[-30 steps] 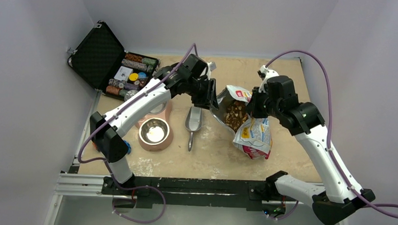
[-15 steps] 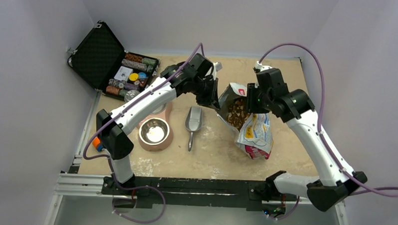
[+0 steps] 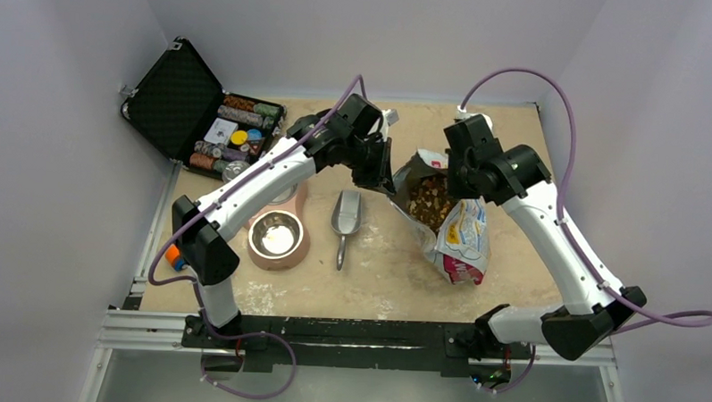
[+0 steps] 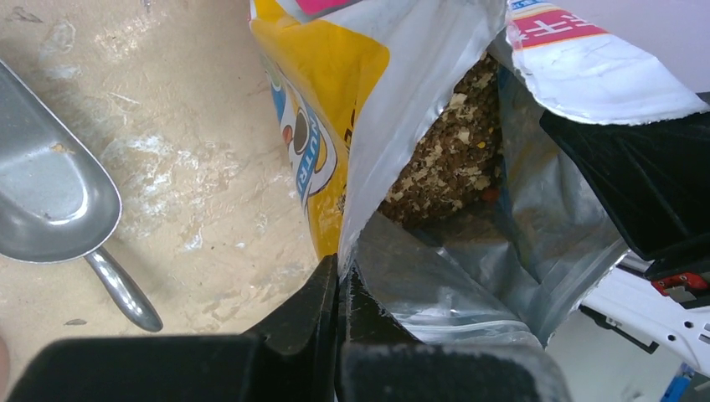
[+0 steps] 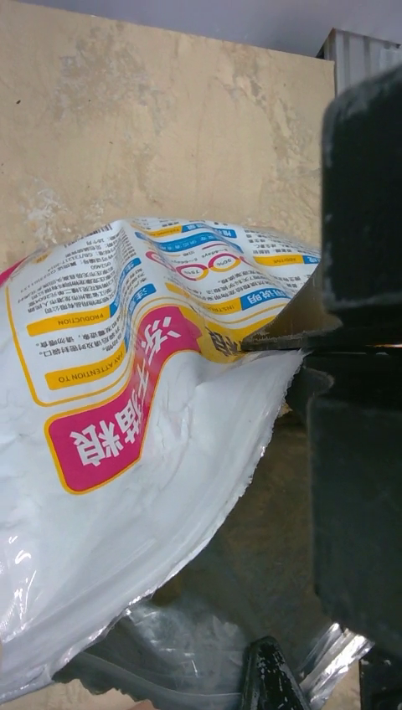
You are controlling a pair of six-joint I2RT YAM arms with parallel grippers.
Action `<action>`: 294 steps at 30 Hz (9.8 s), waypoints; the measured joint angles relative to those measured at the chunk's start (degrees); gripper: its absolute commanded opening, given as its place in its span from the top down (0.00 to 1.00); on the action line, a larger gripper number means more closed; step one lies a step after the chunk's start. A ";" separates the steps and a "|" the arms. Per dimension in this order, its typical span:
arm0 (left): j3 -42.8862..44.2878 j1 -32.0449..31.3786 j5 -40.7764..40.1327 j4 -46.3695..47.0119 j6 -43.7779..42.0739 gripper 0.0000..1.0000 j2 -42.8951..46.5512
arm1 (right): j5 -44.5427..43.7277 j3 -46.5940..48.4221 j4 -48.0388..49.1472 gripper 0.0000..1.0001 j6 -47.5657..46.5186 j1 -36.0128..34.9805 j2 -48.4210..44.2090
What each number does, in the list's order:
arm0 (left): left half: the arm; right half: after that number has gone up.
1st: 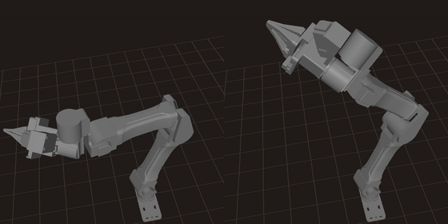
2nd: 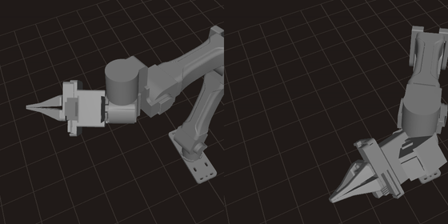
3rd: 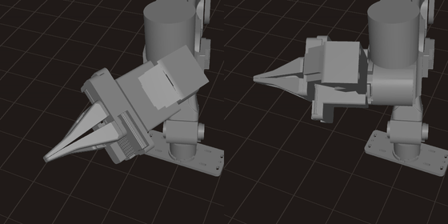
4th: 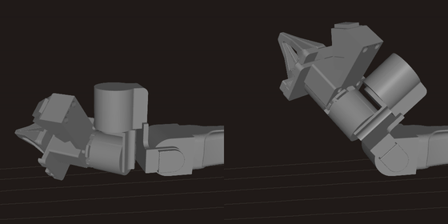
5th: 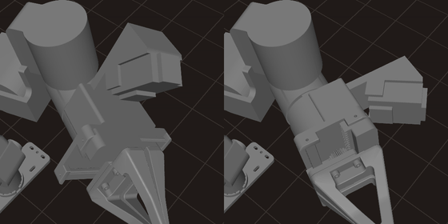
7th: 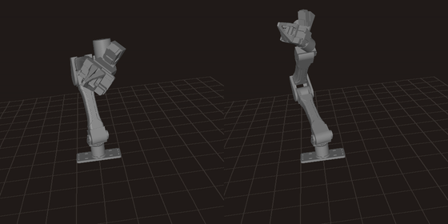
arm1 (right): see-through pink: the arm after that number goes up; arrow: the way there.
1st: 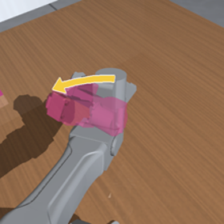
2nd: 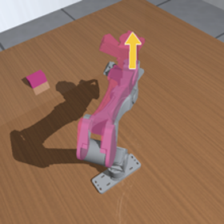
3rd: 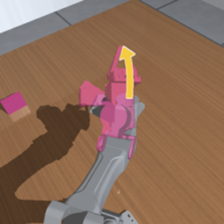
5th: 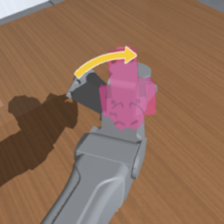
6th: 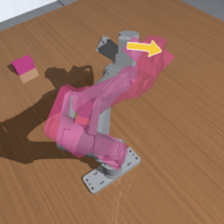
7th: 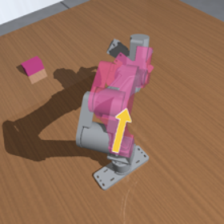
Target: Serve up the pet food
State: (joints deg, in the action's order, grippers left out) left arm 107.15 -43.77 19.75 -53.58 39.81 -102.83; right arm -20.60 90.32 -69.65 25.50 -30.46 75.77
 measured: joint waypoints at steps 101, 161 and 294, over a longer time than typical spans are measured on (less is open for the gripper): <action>-45.81 1.66 -20.24 8.48 19.82 0.31 13.99 | 9.53 -26.29 8.70 1.00 -2.95 -16.37 -32.63; -65.59 10.08 13.18 58.18 16.87 0.73 3.74 | 11.26 -20.13 4.50 1.00 -2.56 -16.35 -23.89; -66.07 -2.89 31.61 65.85 35.08 1.00 20.72 | 3.91 -27.67 19.52 1.00 -2.14 -17.57 -32.13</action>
State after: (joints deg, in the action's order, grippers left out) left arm 41.08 -46.65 51.35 12.27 74.89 -82.11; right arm -16.69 62.65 -50.13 23.35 -48.03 43.64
